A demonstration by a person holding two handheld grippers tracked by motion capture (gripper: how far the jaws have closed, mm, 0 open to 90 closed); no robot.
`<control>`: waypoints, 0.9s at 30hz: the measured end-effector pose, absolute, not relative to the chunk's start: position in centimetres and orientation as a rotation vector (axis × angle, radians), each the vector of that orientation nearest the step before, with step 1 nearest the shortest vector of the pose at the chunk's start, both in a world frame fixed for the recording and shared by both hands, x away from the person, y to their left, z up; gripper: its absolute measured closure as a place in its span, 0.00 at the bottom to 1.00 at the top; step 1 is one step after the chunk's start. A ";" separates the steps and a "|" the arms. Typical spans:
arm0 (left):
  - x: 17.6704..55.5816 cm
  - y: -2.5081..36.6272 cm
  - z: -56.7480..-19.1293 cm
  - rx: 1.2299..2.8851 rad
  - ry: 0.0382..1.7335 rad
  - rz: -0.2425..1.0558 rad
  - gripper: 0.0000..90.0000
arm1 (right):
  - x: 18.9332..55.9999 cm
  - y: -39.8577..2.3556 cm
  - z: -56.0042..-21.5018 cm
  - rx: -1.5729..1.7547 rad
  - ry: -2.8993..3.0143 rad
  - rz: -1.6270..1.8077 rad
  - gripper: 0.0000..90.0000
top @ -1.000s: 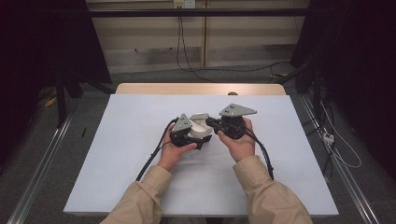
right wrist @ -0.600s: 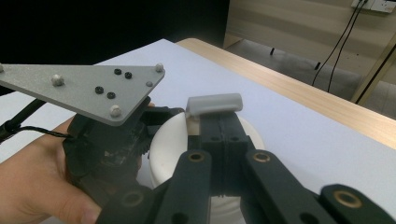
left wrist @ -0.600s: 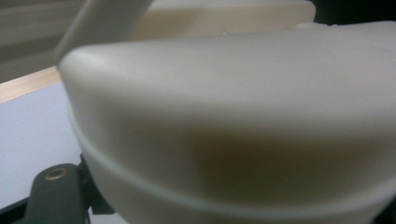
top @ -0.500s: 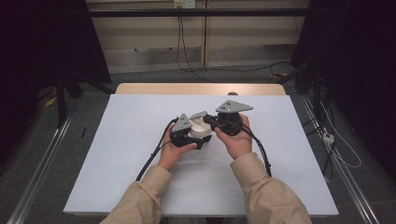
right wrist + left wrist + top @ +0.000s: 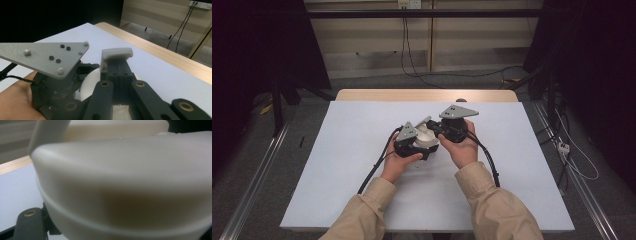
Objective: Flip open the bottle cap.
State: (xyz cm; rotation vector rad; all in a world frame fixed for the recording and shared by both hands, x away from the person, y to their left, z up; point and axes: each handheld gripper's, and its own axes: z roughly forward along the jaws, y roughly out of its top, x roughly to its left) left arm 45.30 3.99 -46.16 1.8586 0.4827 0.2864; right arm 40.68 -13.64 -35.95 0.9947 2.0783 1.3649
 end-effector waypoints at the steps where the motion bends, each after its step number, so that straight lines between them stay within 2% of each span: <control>1: 45.3 4.0 -46.2 1.859 0.483 0.286 0.21 | 40.7 -13.6 -35.9 0.993 2.078 1.366 1.00; 27: 45.3 3.9 -46.2 1.859 0.484 0.286 0.21 | 41.7 -12.5 -36.6 0.984 2.084 1.369 1.00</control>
